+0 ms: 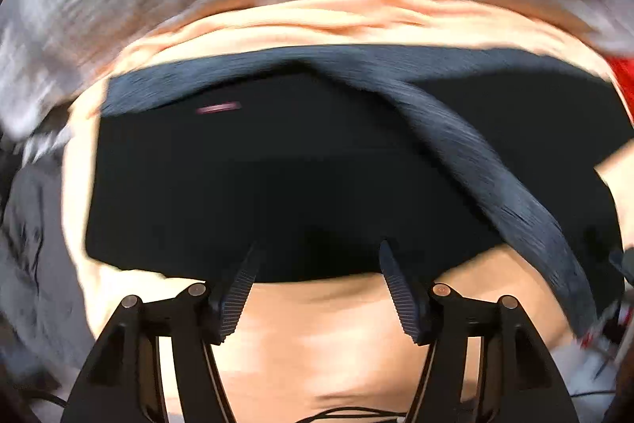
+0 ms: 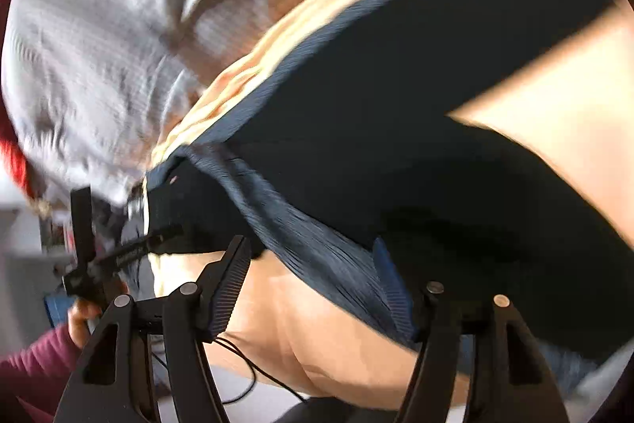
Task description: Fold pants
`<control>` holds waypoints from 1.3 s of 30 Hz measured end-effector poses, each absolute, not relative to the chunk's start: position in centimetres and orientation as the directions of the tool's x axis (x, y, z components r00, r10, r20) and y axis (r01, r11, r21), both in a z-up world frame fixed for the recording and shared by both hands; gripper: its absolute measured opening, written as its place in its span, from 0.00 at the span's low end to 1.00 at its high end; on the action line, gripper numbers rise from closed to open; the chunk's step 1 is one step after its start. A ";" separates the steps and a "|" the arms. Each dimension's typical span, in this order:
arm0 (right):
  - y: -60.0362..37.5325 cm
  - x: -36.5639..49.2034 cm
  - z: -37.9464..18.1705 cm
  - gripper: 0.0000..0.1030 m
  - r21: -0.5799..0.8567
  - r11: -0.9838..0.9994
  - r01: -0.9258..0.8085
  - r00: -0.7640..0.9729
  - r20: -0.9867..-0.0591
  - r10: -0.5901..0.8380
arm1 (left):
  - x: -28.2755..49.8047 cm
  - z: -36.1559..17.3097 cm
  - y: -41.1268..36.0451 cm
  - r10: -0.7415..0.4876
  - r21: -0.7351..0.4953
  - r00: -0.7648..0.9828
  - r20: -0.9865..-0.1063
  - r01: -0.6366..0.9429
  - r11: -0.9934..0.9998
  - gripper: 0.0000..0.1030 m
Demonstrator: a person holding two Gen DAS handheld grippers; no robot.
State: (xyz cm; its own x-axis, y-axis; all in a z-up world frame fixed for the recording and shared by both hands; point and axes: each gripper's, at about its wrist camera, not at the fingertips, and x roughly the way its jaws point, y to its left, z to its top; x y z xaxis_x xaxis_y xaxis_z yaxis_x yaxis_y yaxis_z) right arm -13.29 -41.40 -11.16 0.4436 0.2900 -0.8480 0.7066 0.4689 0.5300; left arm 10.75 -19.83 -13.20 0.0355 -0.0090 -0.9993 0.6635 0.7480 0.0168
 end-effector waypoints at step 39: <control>-44.0 -39.4 -18.5 0.66 0.584 0.275 0.764 0.495 -0.803 0.331 | -15.4 -15.5 -31.9 -0.019 -0.075 -0.085 -0.996 0.716 0.694 0.62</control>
